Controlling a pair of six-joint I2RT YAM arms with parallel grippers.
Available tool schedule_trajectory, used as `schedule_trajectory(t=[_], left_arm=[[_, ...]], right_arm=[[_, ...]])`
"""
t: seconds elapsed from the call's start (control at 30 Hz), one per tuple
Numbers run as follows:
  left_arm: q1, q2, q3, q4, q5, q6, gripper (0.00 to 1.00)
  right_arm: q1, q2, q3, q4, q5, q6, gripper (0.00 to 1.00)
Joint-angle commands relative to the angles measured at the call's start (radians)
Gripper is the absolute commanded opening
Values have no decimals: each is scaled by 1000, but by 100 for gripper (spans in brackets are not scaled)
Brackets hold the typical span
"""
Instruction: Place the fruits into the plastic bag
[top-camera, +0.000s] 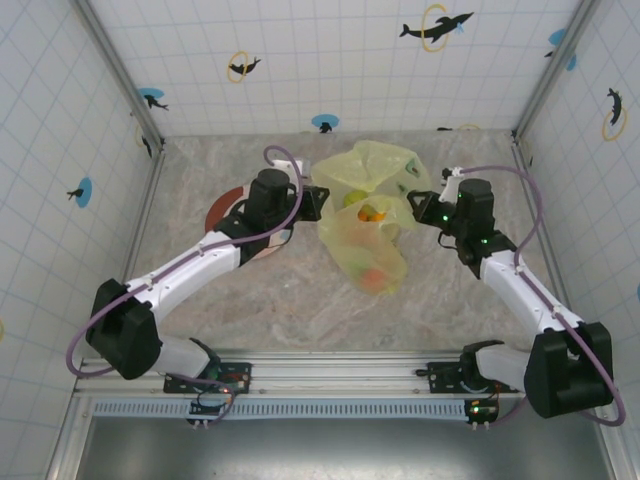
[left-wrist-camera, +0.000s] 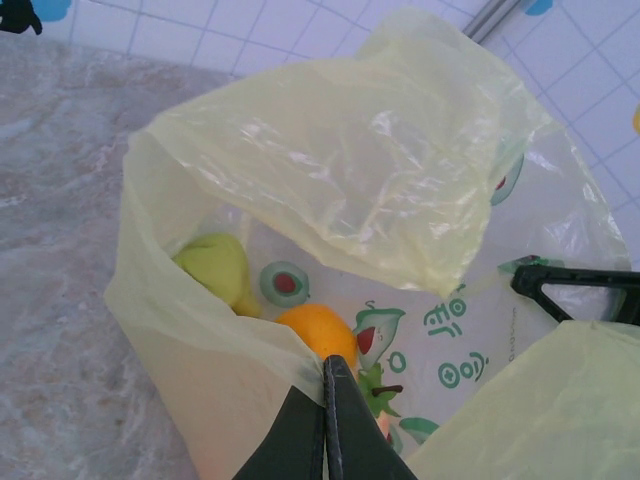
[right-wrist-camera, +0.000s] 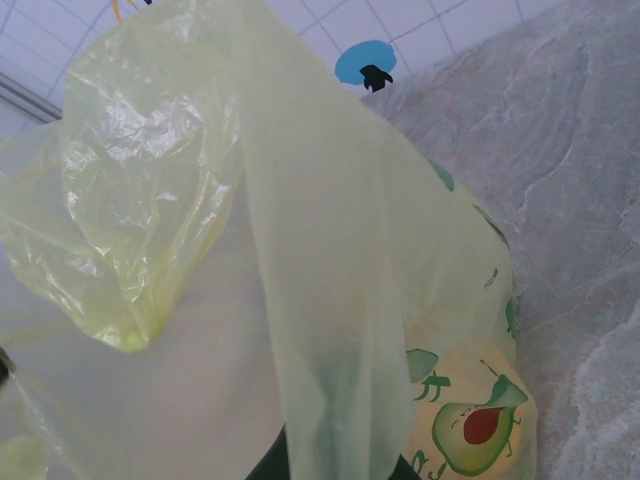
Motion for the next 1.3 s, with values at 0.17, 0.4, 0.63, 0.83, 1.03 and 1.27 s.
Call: schedule_trajectory(t=[0.17,0.4,0.63,0.83,1.03,1.27], left_arm=[[12,-38,123,-21,24,38,0],[12,-38,149,-30,-14,56,0],[15,34,85,-37,-98,68,0],[22,66,28,-7,-124,60,0],[28,84,25,-11,-115,61,13],[30,39,11,-8,-132,75,51]], right_arm=[[24,-8,91,31,27,3,0],[24,-13,117,33,50,-13,0],[5,26,79,19,71,-47,0],[-24,75,27,1,59,-63,0],[-45,95,35,-6,24,-58,8],[-53,63,84,-29,18,-62,33]])
